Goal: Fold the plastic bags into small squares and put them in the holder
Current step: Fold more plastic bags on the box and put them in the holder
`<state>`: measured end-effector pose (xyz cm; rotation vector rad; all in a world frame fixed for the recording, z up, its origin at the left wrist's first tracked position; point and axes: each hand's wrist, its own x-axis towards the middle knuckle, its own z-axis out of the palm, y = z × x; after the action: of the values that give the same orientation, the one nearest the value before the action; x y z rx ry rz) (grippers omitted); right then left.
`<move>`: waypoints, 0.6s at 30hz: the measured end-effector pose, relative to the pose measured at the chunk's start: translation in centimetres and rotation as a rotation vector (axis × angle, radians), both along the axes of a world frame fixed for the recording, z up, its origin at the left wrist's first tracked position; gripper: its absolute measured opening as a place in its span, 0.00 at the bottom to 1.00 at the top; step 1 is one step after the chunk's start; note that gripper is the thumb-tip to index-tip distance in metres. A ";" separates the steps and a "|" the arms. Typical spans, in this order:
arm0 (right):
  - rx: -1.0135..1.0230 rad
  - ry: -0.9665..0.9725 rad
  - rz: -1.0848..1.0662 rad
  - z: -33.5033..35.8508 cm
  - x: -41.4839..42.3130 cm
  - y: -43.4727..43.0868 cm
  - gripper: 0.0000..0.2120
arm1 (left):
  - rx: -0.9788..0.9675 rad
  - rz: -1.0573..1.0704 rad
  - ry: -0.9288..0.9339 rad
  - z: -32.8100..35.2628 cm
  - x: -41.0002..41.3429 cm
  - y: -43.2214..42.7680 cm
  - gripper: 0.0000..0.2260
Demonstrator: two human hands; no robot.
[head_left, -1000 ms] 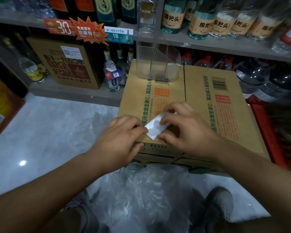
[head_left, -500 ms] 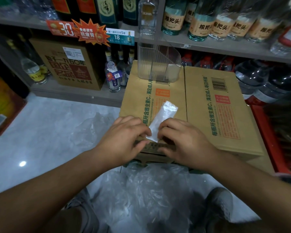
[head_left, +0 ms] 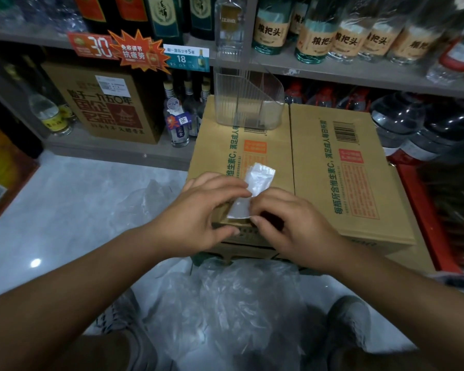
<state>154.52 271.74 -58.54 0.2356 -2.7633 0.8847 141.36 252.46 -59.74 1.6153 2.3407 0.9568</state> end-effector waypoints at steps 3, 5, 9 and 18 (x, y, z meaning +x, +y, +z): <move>-0.135 -0.059 -0.023 0.6 0.4 0.1 0.02 | 0.005 0.021 -0.093 -0.2 -0.3 0.4 0.25; -0.231 -0.087 -0.052 1.0 0.6 0.0 0.03 | 0.014 0.032 -0.119 -0.4 -0.5 0.5 0.20; -0.449 -0.158 -0.165 1.7 0.6 -0.2 0.05 | 0.011 0.086 -0.103 -0.7 -0.7 0.8 0.16; -0.550 -0.198 -0.413 2.1 -3.2 0.6 0.05 | -0.009 0.200 -0.234 -0.7 -1.0 2.0 0.10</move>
<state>151.34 272.31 -56.42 -0.5195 -2.4533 1.5410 140.32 254.51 -60.39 1.2078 2.3681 1.1046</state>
